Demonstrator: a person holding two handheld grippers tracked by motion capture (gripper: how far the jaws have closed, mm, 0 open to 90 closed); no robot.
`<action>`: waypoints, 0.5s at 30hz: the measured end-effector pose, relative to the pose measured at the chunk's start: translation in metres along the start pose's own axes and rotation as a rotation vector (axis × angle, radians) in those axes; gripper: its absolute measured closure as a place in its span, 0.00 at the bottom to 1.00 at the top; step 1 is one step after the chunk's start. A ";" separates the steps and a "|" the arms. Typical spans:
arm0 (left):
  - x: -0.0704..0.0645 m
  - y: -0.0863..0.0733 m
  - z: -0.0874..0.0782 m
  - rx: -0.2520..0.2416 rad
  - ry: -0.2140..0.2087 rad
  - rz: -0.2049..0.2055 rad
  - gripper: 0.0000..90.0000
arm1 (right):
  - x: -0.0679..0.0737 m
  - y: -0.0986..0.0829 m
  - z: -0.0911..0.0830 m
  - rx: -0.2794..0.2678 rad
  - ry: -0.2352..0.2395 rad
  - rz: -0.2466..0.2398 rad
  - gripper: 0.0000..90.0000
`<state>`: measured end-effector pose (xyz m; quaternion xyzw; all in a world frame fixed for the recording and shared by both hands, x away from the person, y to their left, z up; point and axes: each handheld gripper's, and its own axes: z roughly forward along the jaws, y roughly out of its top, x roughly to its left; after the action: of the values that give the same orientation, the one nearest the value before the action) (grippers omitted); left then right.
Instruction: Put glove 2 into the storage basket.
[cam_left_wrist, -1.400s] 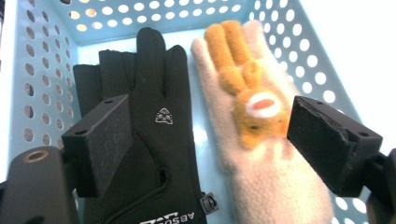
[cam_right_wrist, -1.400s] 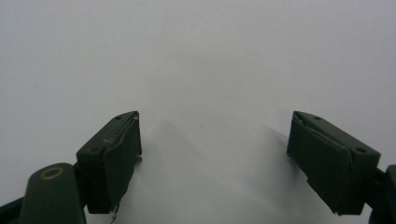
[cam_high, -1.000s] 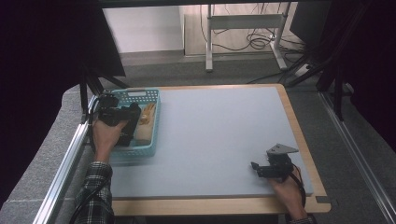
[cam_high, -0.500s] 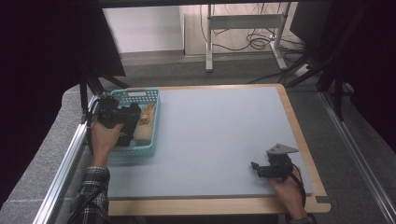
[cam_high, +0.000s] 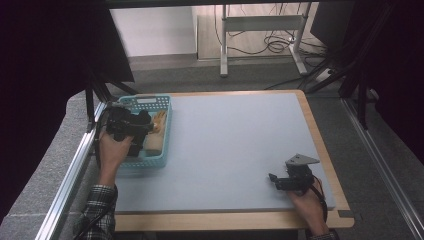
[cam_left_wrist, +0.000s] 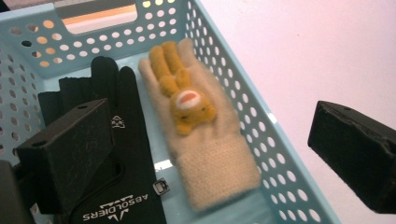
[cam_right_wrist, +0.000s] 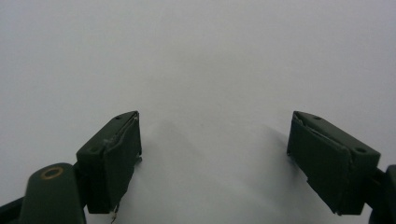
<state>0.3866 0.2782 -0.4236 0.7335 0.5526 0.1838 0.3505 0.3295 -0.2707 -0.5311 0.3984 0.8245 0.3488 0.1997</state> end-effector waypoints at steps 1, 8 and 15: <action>-0.001 0.000 0.000 0.000 0.000 0.005 0.01 | 0.000 0.000 0.000 0.000 0.000 0.000 0.19; -0.013 -0.001 -0.005 -0.017 -0.010 0.033 0.00 | 0.000 0.000 0.000 0.000 0.000 0.000 0.19; -0.026 -0.003 -0.007 -0.029 -0.026 0.061 0.00 | 0.000 0.000 0.000 0.000 0.000 0.001 0.19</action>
<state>0.3715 0.2562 -0.4183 0.7470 0.5228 0.1929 0.3625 0.3295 -0.2706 -0.5311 0.3986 0.8243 0.3489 0.1998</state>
